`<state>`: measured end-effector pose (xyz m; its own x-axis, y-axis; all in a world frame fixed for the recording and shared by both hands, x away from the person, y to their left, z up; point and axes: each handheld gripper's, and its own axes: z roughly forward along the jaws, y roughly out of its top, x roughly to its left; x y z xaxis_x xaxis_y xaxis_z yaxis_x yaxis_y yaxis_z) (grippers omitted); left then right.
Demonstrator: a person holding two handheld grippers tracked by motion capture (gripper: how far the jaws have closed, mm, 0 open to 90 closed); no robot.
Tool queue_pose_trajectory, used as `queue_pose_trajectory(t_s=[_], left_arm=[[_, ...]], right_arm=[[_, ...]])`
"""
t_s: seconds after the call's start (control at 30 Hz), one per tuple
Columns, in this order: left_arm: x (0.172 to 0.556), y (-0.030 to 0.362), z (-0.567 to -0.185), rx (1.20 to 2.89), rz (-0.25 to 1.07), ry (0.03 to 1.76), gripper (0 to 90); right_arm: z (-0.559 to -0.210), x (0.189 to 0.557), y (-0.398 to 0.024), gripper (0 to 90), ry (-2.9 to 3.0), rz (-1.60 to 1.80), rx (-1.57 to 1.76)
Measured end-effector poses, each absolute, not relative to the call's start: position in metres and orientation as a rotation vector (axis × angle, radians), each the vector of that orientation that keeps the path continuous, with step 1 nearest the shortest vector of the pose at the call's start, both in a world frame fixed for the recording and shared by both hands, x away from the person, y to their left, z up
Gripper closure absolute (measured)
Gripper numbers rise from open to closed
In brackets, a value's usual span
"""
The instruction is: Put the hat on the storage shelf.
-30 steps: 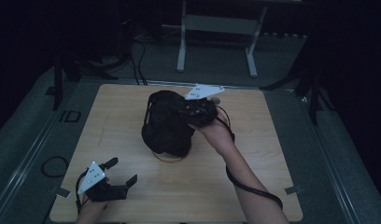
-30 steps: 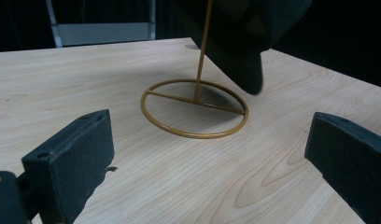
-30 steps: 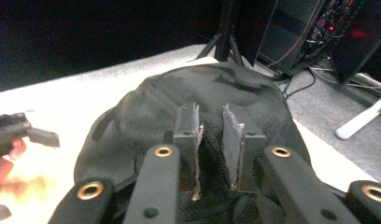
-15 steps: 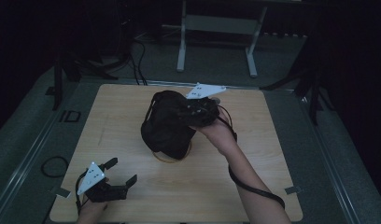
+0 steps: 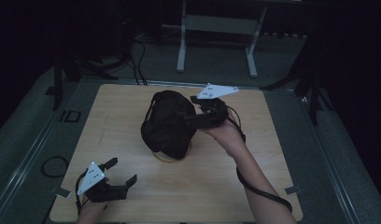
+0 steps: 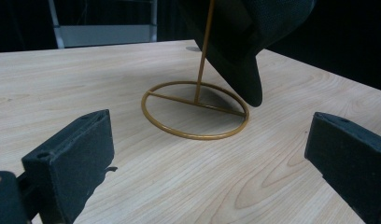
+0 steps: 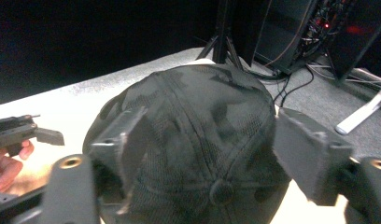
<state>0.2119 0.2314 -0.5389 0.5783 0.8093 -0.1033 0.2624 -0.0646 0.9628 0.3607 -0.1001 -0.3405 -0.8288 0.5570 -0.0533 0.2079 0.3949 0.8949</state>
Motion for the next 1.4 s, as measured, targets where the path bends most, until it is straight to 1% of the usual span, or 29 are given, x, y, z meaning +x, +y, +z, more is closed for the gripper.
queue_pose_trajectory(t_s=[0.03,0.07,0.1,0.63,1.4], left_arm=[[0.212,0.232,-0.539,1.615,0.571,0.919,2.0],[0.212,0.232,-0.539,1.615,0.571,0.919,2.0],[0.212,0.232,-0.539,1.616,0.574,0.918,2.0],[0.210,0.235,-0.539,1.619,0.586,0.925,2.0],[0.209,0.235,-0.540,1.641,0.589,0.909,2.0]], right_arm=[[-0.342,0.360,-0.104,16.1,2.325,1.410,0.655],[-0.342,0.360,-0.104,16.1,2.325,1.410,0.655],[-0.344,0.359,-0.108,14.0,2.330,1.408,0.637],[-0.364,0.352,-0.134,12.5,2.358,1.437,0.629],[-0.424,0.339,-0.167,12.5,2.357,1.416,0.651]])
